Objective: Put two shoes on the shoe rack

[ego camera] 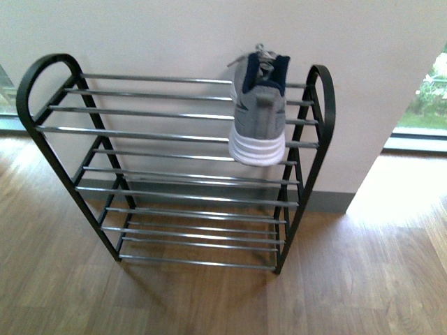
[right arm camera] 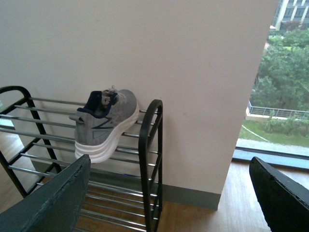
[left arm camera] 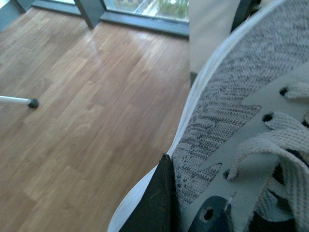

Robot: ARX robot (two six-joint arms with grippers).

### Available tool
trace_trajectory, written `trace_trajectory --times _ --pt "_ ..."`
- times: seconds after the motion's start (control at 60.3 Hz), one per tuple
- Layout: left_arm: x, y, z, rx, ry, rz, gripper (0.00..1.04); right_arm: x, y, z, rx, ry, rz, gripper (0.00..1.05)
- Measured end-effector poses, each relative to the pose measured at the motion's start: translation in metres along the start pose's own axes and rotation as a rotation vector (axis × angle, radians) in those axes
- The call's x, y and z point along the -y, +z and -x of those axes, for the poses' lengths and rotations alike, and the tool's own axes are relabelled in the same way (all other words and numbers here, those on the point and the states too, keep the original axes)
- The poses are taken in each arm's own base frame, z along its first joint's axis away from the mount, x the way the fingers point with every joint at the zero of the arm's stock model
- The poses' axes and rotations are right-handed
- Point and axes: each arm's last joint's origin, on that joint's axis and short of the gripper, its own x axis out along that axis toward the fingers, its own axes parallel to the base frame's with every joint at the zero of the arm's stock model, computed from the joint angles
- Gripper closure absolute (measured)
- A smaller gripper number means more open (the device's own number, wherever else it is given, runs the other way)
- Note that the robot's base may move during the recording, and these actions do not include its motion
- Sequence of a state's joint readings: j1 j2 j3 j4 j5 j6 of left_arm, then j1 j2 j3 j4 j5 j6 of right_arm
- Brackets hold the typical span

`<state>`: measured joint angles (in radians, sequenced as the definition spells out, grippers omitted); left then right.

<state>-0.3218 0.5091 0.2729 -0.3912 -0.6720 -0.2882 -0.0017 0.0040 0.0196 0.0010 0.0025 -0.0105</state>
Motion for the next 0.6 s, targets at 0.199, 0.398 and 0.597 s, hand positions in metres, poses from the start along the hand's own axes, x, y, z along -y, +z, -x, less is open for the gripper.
trace_trajectory --times 0.199,0.398,0.597 --pt "0.031 0.064 -0.046 -0.011 -0.212 0.363 1.03 0.000 0.000 0.000 -0.001 0.001 0.000 0.09" --pt "0.066 0.108 -0.103 -0.117 -0.232 0.396 1.03 0.000 0.000 0.000 -0.001 0.002 -0.001 0.09" --pt "0.105 0.137 -0.154 -0.245 -0.255 0.379 1.03 0.000 0.000 0.000 -0.001 0.002 0.000 0.09"
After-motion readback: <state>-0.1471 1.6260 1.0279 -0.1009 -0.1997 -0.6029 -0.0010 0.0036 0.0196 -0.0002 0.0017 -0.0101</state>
